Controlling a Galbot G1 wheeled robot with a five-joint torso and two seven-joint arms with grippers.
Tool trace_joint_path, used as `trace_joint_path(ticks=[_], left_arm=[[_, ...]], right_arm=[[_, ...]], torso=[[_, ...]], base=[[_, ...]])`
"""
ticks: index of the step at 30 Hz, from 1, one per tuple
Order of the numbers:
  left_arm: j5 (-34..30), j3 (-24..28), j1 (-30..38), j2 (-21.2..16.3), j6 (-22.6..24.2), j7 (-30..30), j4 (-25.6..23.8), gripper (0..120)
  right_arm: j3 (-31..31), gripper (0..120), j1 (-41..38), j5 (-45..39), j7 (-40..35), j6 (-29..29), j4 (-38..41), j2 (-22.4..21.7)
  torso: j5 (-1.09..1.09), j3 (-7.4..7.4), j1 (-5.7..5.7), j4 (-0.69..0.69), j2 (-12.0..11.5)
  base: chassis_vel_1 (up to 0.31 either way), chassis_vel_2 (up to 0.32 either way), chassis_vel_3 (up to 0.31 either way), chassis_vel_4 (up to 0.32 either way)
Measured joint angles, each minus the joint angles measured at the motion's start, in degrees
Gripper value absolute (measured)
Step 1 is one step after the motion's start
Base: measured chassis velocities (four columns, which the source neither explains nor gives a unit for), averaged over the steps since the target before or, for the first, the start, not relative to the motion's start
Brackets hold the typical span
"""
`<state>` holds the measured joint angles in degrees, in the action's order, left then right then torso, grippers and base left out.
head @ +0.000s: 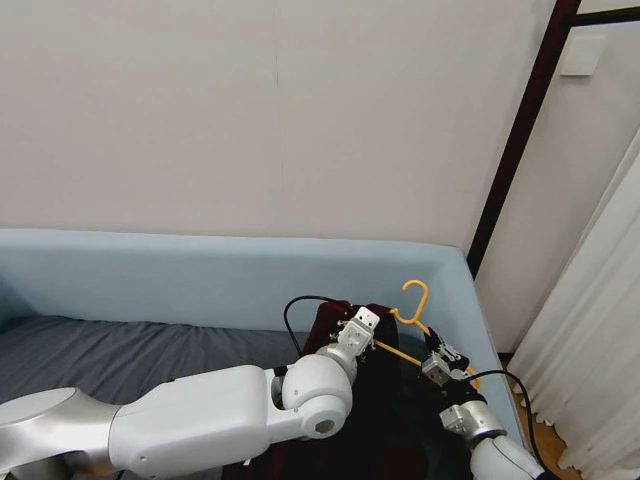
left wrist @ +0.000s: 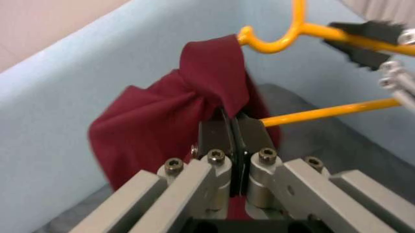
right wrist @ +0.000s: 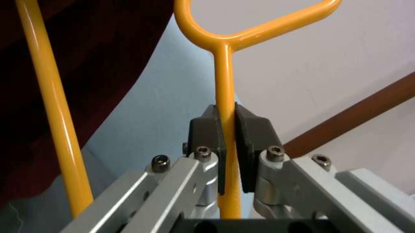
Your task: Pick up the clothes from the sofa and hang them on the clothes hanger.
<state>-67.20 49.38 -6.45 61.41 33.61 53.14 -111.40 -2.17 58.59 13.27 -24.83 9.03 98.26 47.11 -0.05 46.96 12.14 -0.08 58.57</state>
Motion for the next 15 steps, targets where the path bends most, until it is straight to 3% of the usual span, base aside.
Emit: trace_joint_path(ticks=[11, 15], left_arm=[[0.9, -0.2, -1.8, 2.5, -0.5, 1.2, 1.8, 0], [-1.4, -1.8, -3.3, 3.2, -1.6, 3.7, 2.3, 0]], right_arm=[[-1.1, 4, -0.8, -0.2, 0.0, 0.3, -0.4, 0.1], [-0.9, 4, -1.4, -0.6, 0.0, -0.5, -0.3, 0.3]], torso=[[0.0, 0.0, 0.0, 0.0, 0.0], [0.0, 0.0, 0.0, 0.0, 0.0]], base=[[0.0, 0.0, 0.0, 0.0], [0.0, 0.0, 0.0, 0.0]])
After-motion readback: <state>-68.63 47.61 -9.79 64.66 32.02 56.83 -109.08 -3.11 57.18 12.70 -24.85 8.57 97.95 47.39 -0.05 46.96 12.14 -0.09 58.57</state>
